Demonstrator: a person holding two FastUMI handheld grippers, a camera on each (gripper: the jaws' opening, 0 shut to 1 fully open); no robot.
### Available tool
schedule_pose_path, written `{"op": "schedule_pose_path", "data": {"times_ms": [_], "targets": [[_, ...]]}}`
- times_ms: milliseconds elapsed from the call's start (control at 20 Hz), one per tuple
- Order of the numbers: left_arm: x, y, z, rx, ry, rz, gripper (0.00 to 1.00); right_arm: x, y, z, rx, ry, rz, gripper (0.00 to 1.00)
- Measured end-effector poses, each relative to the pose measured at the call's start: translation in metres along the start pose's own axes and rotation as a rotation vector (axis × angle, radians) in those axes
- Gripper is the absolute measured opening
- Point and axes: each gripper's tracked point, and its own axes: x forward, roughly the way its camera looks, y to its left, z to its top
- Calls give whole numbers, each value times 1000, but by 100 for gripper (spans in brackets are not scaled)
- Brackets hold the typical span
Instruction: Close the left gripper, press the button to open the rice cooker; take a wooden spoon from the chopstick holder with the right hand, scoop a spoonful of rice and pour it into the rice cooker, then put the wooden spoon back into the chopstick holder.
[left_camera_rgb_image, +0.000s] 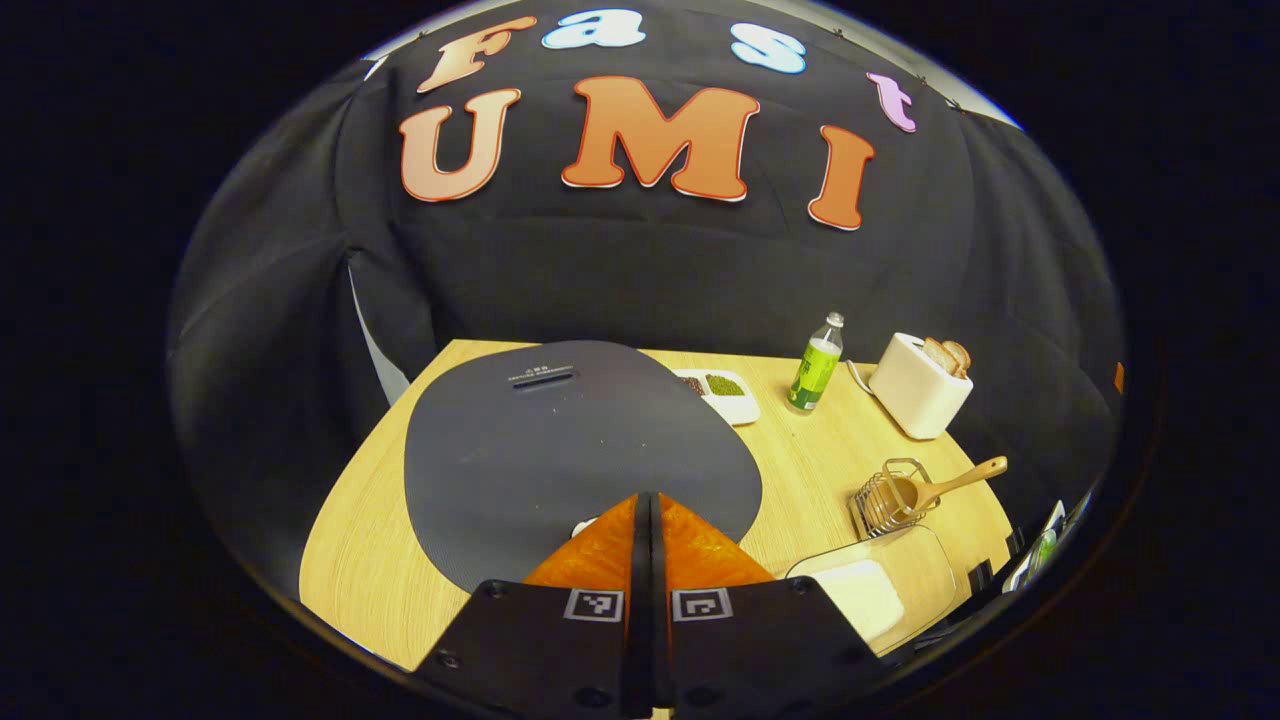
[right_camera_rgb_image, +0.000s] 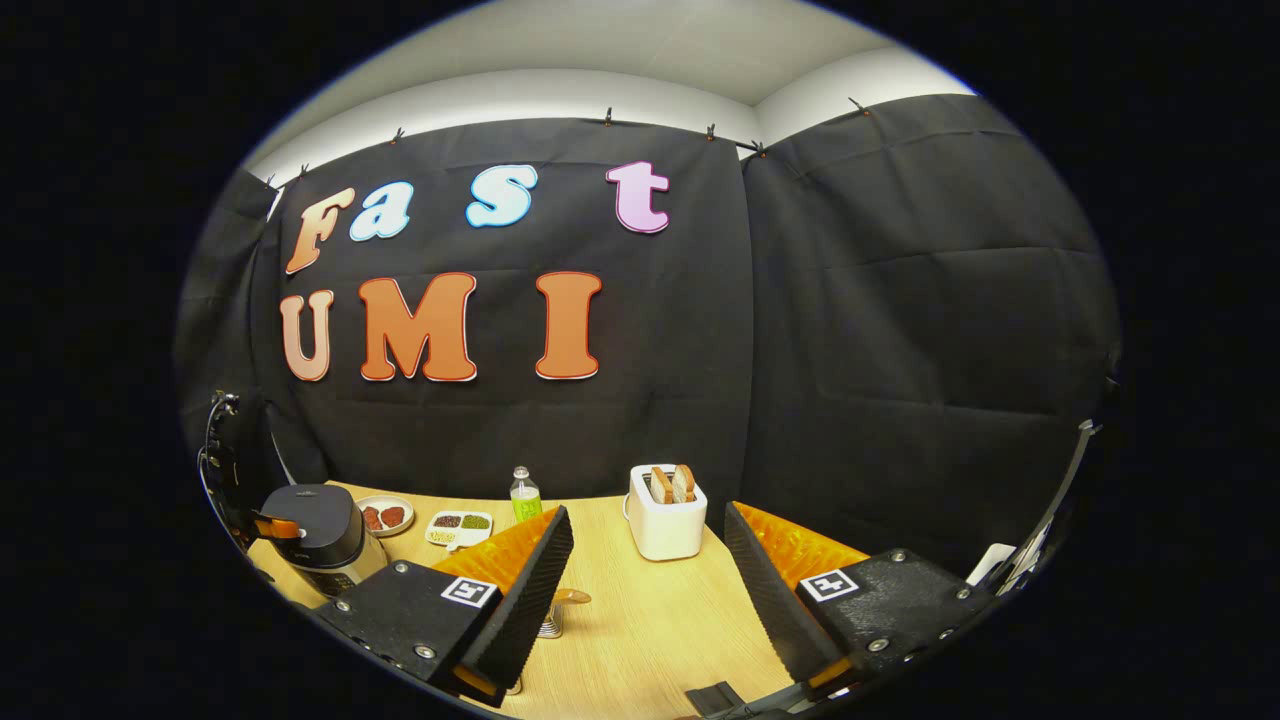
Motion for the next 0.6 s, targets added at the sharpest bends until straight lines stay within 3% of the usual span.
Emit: {"op": "schedule_pose_path", "data": {"times_ms": [50, 100, 150, 250, 300, 400, 450, 550, 600], "targets": [[2, 2, -4, -8, 19, -5, 4, 0, 0, -2, 0, 2, 1, 95], [-3, 3, -6, -28, 38, -2, 0, 0, 0, -4, 2, 5, 0, 95], [-1, 5, 1, -30, 12, 1, 5, 1, -1, -6, 9, 9, 0, 95], [-5, 5, 1, -7, 13, 12, 0, 2, 3, -10, 22, 21, 14, 95], [-5, 5, 2, 10, 10, 13, 5, 3, 3, -11, 25, 23, 17, 95], [-8, 5, 8, 17, -31, 21, 0, 4, 2, -11, 32, 20, 16, 95], [-13, 7, 14, 18, -41, 28, 4, 4, 1, -11, 38, 19, 19, 95], [-28, 6, 30, 13, -64, 43, 0, 6, 2, -11, 55, 19, 25, 95], [-36, 7, 53, 14, -126, 51, 4, 7, 2, -10, 63, 17, 25, 95]]}}
